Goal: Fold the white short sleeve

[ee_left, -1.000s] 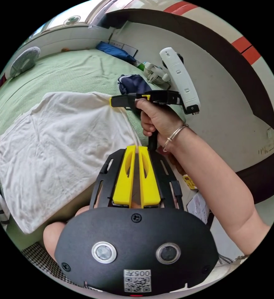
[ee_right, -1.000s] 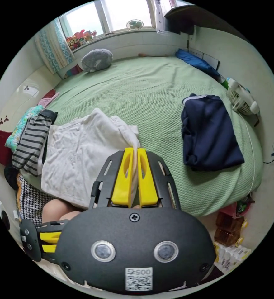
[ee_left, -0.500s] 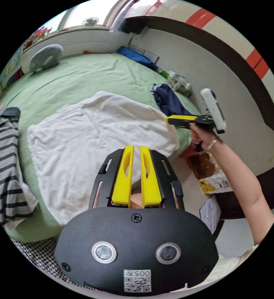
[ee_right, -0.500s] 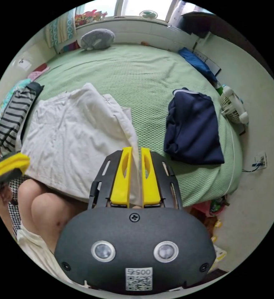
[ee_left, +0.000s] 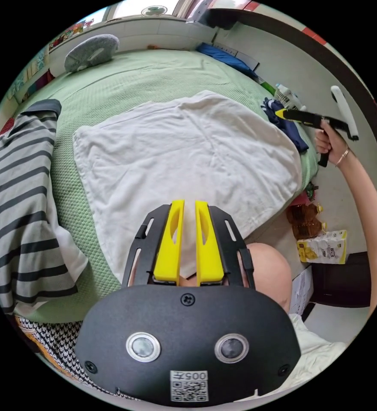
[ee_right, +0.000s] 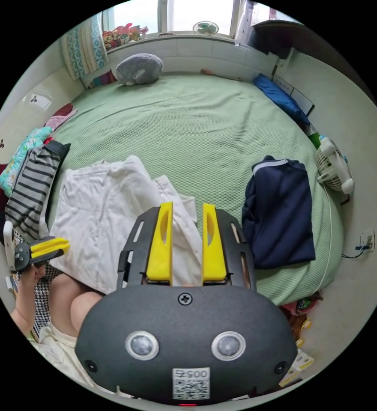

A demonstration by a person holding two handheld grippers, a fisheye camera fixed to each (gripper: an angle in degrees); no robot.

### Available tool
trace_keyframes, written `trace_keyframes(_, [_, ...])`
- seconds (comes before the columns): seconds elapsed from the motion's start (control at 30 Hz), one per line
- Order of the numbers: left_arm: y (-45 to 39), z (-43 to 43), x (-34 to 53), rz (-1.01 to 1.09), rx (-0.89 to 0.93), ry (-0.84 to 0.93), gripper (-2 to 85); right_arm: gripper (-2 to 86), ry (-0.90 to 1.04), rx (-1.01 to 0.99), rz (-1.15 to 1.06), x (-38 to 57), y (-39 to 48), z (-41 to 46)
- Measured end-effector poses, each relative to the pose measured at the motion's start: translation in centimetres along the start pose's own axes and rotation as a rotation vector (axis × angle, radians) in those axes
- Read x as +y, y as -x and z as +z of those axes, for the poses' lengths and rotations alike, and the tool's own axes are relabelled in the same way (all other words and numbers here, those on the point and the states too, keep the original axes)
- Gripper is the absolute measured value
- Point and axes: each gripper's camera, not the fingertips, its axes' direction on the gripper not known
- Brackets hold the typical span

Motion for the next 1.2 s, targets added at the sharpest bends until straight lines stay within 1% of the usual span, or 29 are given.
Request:
trace_keyframes(0.1, [0.9,1.7,0.1,0.000,0.012,0.016,5.8,10.6,0.024,-0.028,0.012,-2.1,0.3,2.2])
trace_keyframes(0.17, [1.5,2.3,0.2,0.005,0.038,0.003,5.8,11.4,0.041,-0.092,0.057,-3.4,-0.3,4.0])
trace_keyframes(0.27, [2.6,2.9,0.3,-0.012,0.092,-0.003,5.7,11.8,0.063,-0.095,0.103,-4.4,-1.3,6.3])
trace_keyframes(0.37, [3.1,3.4,0.2,-0.009,0.110,-0.004,5.7,12.0,0.094,-0.109,0.137,-4.9,-2.3,8.3])
trace_keyframes(0.5, [2.8,4.1,0.3,0.020,0.065,-0.012,5.6,12.0,0.131,-0.157,0.165,-5.1,-2.7,10.5])
trace_keyframes(0.63, [2.5,4.8,0.1,0.036,0.029,-0.003,5.4,11.8,0.119,-0.122,0.157,-5.2,-2.2,11.5])
trace_keyframes(1.0, [3.7,6.3,0.0,0.014,0.056,0.002,5.4,4.8,0.156,-0.089,0.109,-6.1,0.0,13.0])
trace_keyframes(1.2, [3.7,7.0,-0.1,0.020,0.036,0.004,5.3,0.5,0.169,-0.043,0.067,-6.5,1.1,13.3])
